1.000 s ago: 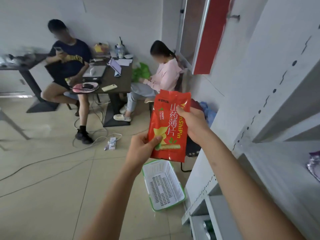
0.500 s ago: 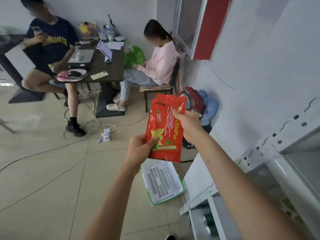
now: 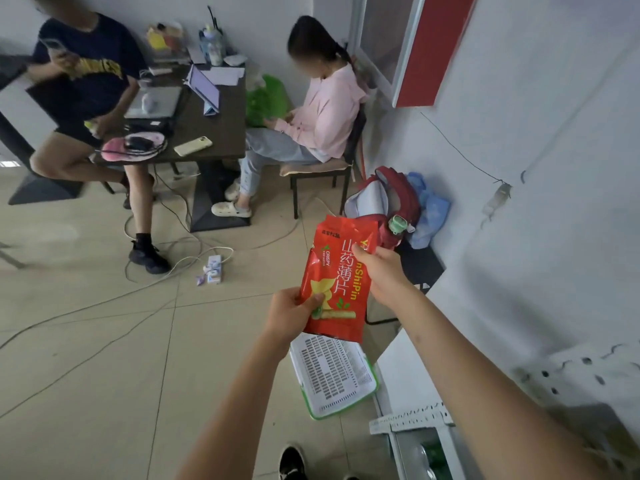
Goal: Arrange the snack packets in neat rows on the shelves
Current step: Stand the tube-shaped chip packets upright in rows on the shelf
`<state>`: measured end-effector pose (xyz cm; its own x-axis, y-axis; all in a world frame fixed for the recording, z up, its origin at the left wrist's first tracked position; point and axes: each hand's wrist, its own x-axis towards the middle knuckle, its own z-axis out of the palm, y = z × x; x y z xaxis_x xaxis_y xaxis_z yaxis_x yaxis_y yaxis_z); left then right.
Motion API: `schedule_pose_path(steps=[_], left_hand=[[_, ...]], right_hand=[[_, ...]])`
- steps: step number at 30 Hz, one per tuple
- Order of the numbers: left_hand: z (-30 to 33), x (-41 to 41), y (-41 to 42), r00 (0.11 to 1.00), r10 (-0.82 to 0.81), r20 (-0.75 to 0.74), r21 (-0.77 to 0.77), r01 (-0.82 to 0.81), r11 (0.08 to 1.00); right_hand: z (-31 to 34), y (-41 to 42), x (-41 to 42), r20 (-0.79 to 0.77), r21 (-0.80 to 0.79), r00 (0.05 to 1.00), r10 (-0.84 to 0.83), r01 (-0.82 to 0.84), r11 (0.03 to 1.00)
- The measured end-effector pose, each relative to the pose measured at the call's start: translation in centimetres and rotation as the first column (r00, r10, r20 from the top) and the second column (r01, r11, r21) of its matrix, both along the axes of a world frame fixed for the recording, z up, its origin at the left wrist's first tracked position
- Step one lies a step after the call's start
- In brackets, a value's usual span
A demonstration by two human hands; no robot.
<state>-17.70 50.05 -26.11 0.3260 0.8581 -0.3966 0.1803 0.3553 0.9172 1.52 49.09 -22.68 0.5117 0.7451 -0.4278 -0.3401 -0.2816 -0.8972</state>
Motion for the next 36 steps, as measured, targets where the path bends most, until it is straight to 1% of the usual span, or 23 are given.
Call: schedule_pose_path(steps=[5, 13, 16, 19, 24, 29, 36], left_hand=[[-1.2, 1.5, 2.4, 0.999, -0.040, -0.015, -0.023, 0.040, 0.999], [-3.3, 4.5, 6.1, 0.997, -0.059, -0.044, -0.079, 0.055, 0.995], [-4.5, 5.0, 8.0, 0.995, -0.068, -0.074, -0.104, 0.060, 0.993], [-6.5, 5.4, 10.3, 0.992, -0.083, -0.095, -0.131, 0.070, 0.989], [-9.4, 6.9, 13.3, 0.980, -0.171, -0.101, -0.193, 0.150, 0.970], [-13.5, 8.5, 14.3, 0.950, -0.251, -0.188, -0.246, 0.202, 0.948], [-20.7, 10.1, 14.3, 0.940, -0.243, -0.240, -0.333, 0.155, 0.930]], right_hand=[[-2.4, 1.7, 1.5, -0.030, -0.054, 0.997, -0.065, 0.063, 0.997], [-5.6, 5.6, 4.7, -0.054, -0.126, 0.997, -0.058, 0.050, 0.991], [-7.0, 7.0, 5.2, -0.064, -0.185, 0.995, -0.078, 0.065, 0.981], [-8.0, 8.9, 5.4, -0.083, -0.226, 0.993, -0.087, 0.067, 0.972], [-10.4, 10.6, 6.7, -0.075, -0.278, 0.984, -0.159, 0.132, 0.951], [-14.8, 10.7, 8.3, -0.099, -0.394, 0.974, -0.206, 0.151, 0.907], [-22.3, 11.7, 9.4, -0.143, -0.511, 0.976, -0.166, 0.071, 0.857]])
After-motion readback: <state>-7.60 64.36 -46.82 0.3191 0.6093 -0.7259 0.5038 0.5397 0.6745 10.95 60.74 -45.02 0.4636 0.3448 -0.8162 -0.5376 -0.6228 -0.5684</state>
